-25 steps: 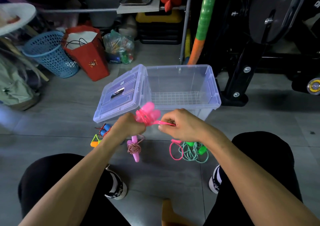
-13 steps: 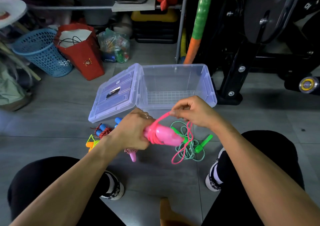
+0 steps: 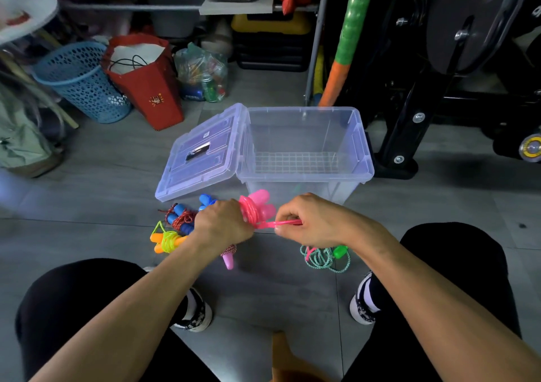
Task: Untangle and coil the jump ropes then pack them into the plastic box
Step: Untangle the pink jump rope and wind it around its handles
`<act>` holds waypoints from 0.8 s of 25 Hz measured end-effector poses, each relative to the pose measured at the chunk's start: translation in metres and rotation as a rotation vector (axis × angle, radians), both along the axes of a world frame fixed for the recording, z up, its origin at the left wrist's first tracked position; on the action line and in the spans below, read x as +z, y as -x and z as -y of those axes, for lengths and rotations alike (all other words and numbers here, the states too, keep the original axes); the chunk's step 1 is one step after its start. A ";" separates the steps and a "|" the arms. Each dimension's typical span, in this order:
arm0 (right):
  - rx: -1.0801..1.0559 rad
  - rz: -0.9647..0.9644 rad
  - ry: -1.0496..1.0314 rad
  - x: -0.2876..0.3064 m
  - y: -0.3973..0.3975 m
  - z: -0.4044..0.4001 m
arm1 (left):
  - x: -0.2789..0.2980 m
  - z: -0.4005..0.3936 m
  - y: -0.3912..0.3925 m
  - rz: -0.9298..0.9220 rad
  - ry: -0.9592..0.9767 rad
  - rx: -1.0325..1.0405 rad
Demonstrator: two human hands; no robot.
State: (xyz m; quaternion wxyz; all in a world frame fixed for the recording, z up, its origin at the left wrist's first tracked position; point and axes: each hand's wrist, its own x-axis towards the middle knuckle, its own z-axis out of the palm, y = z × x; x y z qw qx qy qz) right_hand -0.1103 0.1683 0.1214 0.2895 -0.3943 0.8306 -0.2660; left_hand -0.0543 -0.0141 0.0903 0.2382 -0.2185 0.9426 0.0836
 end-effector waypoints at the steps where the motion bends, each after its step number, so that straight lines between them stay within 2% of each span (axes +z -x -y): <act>1: 0.011 -0.007 -0.014 0.000 0.000 0.001 | -0.001 -0.007 0.000 0.003 0.097 -0.105; 3: 0.022 -0.026 -0.020 0.001 0.003 0.001 | 0.000 -0.018 0.001 0.003 0.219 -0.347; 5: 0.001 -0.064 0.026 0.004 0.011 -0.001 | 0.000 -0.018 0.001 -0.026 0.237 -0.591; 8: -0.168 0.024 0.127 0.002 0.031 -0.010 | 0.003 -0.009 0.006 -0.160 0.116 -0.828; 11: -0.297 0.087 0.206 -0.004 0.045 -0.022 | 0.001 0.004 0.008 -0.417 -0.028 -0.975; 13: -0.359 0.106 0.272 -0.008 0.047 -0.029 | 0.003 0.012 0.005 -0.505 -0.171 -0.883; 16: -0.412 0.183 0.315 -0.015 0.045 -0.033 | 0.009 0.008 -0.002 -0.625 -0.498 -0.627; 20: -0.339 0.231 0.282 -0.031 0.035 -0.026 | 0.015 -0.003 -0.006 -0.775 -0.675 -0.137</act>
